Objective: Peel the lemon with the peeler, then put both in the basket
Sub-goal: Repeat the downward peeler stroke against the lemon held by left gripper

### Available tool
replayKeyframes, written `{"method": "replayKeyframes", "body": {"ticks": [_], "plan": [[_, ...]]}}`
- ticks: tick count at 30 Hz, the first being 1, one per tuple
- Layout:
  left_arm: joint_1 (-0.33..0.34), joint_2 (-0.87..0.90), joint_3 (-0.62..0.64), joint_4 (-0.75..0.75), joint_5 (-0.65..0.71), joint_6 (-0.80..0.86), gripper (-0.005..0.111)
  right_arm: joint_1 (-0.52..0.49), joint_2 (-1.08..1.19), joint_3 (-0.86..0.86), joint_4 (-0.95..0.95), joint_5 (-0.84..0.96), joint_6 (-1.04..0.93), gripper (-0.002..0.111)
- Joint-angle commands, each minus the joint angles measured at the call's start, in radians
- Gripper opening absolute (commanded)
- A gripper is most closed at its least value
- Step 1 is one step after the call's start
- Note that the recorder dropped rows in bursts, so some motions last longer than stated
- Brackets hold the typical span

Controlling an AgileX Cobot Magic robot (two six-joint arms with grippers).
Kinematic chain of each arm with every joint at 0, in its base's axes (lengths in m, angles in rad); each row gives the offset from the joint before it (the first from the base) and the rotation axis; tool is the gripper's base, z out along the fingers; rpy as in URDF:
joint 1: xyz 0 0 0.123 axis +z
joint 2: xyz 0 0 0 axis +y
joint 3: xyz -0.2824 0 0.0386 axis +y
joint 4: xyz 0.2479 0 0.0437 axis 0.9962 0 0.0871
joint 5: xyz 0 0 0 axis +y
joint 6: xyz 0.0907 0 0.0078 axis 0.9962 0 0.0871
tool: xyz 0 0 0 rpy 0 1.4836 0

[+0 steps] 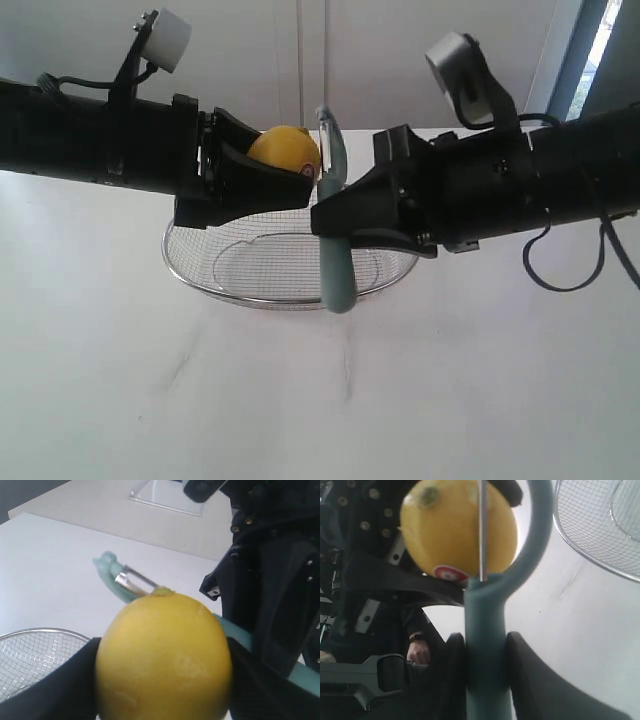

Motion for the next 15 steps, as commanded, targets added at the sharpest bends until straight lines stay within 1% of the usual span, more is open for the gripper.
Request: {"method": "replayKeyframes", "body": {"ticks": [1, 15], "plan": [[-0.005, -0.005, -0.004, -0.032, 0.027, 0.001, 0.0, -0.006, -0.045, 0.005, 0.011, 0.0, -0.001, 0.0], [-0.005, -0.005, -0.004, -0.03, 0.023, 0.001, 0.0, -0.006, -0.054, 0.005, 0.008, -0.009, -0.001, 0.0]]}}
